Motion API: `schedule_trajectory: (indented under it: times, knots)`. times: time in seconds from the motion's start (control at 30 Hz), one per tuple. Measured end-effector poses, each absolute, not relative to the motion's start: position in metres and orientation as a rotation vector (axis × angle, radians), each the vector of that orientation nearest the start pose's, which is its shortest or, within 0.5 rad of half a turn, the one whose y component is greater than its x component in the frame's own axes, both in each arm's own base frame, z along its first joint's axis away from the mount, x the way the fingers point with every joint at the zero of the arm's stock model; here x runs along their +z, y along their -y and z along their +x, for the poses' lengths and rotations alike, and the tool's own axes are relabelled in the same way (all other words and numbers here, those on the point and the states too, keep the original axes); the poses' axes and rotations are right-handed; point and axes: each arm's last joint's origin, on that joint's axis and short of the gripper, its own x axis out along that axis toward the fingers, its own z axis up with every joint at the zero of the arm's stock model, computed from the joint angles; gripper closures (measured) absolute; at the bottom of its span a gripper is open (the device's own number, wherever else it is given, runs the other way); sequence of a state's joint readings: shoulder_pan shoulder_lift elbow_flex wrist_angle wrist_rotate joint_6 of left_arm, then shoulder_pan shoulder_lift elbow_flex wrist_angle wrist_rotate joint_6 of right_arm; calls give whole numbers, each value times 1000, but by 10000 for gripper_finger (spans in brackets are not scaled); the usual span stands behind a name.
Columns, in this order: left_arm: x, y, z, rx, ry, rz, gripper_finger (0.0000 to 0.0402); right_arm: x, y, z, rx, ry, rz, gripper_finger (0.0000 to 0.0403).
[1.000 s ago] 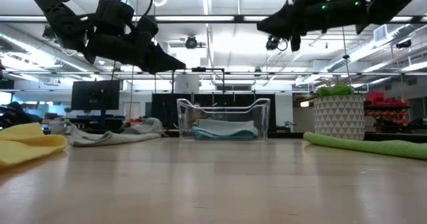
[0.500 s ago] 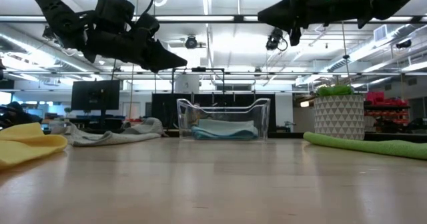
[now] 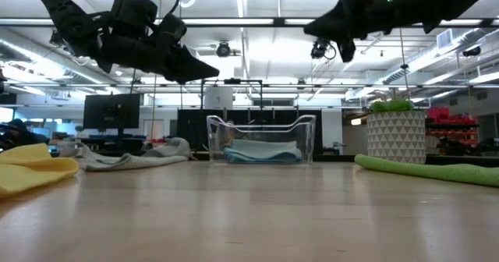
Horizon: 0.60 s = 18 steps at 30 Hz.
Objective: Fold microfiber towels
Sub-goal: Fold the green microfiber towel
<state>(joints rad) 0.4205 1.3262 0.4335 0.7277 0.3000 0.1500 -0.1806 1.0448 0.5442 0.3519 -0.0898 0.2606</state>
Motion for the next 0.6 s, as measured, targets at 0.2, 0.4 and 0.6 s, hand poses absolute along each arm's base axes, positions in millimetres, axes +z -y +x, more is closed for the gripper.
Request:
schedule_trajectory:
  times: [0.2, 0.4, 0.6]
  knots:
    - [191, -85, 236, 64, -162, 123, 389, 230, 10, 222, -216, -351, 313, 398]
    - [191, -74, 240, 19, -160, 144, 394, 215, -13, 213, -279, -504, 334, 399]
    - [189, -59, 244, 30, -188, 145, 396, 200, -25, 199, -392, -656, 382, 400]
